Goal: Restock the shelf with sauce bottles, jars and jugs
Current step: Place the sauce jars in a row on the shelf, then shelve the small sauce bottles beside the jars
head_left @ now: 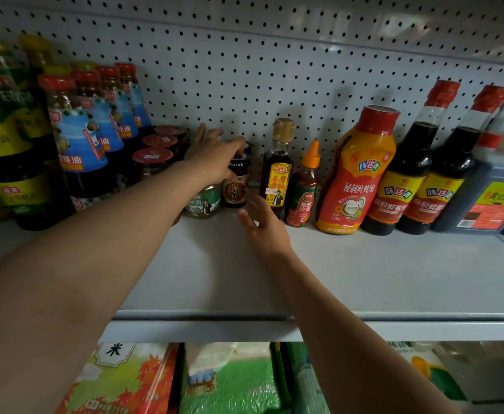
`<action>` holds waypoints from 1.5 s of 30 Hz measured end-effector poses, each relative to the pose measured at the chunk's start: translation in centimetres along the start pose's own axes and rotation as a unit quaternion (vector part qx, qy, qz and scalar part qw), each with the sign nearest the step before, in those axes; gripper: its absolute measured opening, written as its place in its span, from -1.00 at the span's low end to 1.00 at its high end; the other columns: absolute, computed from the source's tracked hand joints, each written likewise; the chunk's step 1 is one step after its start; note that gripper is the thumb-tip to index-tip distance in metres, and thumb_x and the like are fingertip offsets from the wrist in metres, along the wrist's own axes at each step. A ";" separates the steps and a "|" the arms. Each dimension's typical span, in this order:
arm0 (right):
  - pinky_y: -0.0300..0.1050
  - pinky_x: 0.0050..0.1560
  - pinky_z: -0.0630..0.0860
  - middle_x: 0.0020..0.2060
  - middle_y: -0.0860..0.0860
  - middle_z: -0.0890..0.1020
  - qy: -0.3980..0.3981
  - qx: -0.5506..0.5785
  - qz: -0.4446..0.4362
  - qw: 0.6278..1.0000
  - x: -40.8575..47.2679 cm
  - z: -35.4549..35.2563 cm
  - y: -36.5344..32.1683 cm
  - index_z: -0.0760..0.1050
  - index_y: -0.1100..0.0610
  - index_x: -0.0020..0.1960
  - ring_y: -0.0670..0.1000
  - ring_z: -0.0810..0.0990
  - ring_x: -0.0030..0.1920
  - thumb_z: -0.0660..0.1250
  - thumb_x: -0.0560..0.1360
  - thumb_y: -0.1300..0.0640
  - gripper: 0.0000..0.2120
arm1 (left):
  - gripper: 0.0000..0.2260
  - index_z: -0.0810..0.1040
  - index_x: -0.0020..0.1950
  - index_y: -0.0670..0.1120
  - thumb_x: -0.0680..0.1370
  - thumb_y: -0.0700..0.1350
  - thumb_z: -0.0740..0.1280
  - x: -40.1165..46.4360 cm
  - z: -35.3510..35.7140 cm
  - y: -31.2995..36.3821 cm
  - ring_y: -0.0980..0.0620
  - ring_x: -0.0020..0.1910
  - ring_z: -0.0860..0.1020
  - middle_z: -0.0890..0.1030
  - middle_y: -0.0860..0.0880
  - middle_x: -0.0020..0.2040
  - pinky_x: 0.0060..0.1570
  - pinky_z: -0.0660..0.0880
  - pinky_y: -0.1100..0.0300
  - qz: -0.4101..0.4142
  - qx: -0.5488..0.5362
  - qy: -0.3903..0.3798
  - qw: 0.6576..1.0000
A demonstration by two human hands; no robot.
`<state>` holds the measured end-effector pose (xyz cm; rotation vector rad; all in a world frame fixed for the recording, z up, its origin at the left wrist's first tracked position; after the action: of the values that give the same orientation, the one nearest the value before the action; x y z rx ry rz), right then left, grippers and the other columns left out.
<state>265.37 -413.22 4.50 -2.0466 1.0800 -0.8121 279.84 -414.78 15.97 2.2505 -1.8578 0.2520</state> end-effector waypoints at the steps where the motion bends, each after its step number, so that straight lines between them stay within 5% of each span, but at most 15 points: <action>1: 0.08 0.38 0.43 0.45 -0.02 0.48 0.004 0.000 0.002 1.000 -0.1 -0.1 0.0 0.19 -0.02 0.58 0.03 0.48 0.42 0.24 0.64 -0.13 -0.43 | -0.50 0.40 0.29 0.05 0.43 0.04 0.51 0.1 0.1 0.1 -0.26 0.56 -0.02 0.19 -0.27 0.54 0.51 -0.16 -0.17 0.003 0.008 0.002 1.000; 9: 0.05 0.32 0.49 0.35 -0.01 0.58 0.024 0.006 0.021 0.999 -0.9 -0.8 -0.7 0.29 -0.04 0.54 0.06 0.56 0.33 0.27 0.60 0.02 -0.48 | -0.25 0.22 0.54 0.06 0.44 0.19 0.44 -2.1 -2.5 1.1 -0.13 0.59 -0.07 0.19 -0.11 0.58 0.53 -0.16 -0.19 0.012 0.100 0.005 0.995; 17: -0.06 0.24 0.52 0.23 -0.03 0.66 0.013 0.026 0.024 0.999 -4.3 -1.6 -2.1 0.37 -0.07 0.49 0.03 0.61 0.26 0.31 0.59 0.05 -0.53 | -0.32 0.29 0.48 0.02 0.45 0.18 0.45 -14.9 -4.3 0.9 -0.09 0.54 0.11 0.26 -0.04 0.54 0.48 0.07 0.06 -0.055 -0.009 0.044 0.997; 21: -0.07 0.25 0.52 0.24 0.04 0.66 0.011 0.067 0.013 0.998 -9.4 -1.5 -2.2 0.40 -0.03 0.46 0.04 0.63 0.22 0.35 0.58 0.09 -0.54 | -0.36 0.34 0.45 0.01 0.44 0.12 0.49 -21.0 -2.2 0.6 -0.11 0.37 0.38 0.44 -0.08 0.40 0.32 0.36 0.04 -0.111 -0.099 0.028 0.988; 25: 0.02 0.22 0.57 0.26 0.07 0.64 0.000 0.066 -0.044 0.997 -15.3 -1.9 -2.7 0.43 0.02 0.45 0.06 0.64 0.22 0.38 0.55 0.20 -0.52 | -0.42 0.36 0.44 0.06 0.47 0.09 0.47 -26.3 -1.0 2.4 -0.12 0.37 0.34 0.43 -0.05 0.40 0.26 0.39 0.04 -0.164 -0.177 0.042 0.970; 31: 0.02 0.11 0.58 0.23 0.00 0.63 0.020 -0.095 -0.104 0.990 -21.6 -4.6 -2.4 0.48 -0.03 0.41 0.08 0.59 0.19 0.42 0.46 0.20 -0.47 | -0.59 0.43 0.25 0.10 0.45 0.00 0.48 -31.9 1.6 5.2 -0.10 0.21 0.43 0.42 -0.07 0.17 0.12 0.48 0.01 -0.194 -0.203 0.031 0.959; 35: -0.02 0.23 0.50 0.31 0.05 0.56 -0.049 -0.246 -0.072 0.965 -24.9 -4.7 0.3 0.48 0.00 0.41 0.13 0.52 0.29 0.42 0.46 0.17 -0.48 | -0.57 0.43 0.24 0.11 0.44 0.00 0.50 -34.4 4.9 5.9 -0.09 0.23 0.42 0.38 -0.04 0.18 0.00 0.44 0.10 -0.180 -0.170 -0.031 0.968; 45: 0.02 0.29 0.48 0.43 0.04 0.39 -0.178 -0.380 0.065 0.905 -33.4 0.2 8.0 0.29 -0.05 0.53 0.14 0.34 0.42 0.39 0.48 0.19 -0.34 | -0.46 0.37 0.34 0.20 0.43 0.03 0.50 -43.3 14.0 5.6 -0.13 0.39 0.30 0.32 -0.04 0.39 0.32 0.32 -0.06 -0.130 -0.059 -0.142 0.980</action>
<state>246.55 -387.78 -9.00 -2.5636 1.4324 0.1105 266.07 -378.68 -8.68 2.5147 -1.6200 -0.2280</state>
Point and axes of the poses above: each hand's wrist, its own x-axis towards the middle knuckle, its own z-axis out of the palm, y = z × x, the point moved 8 cm from there along x, towards the middle knuckle
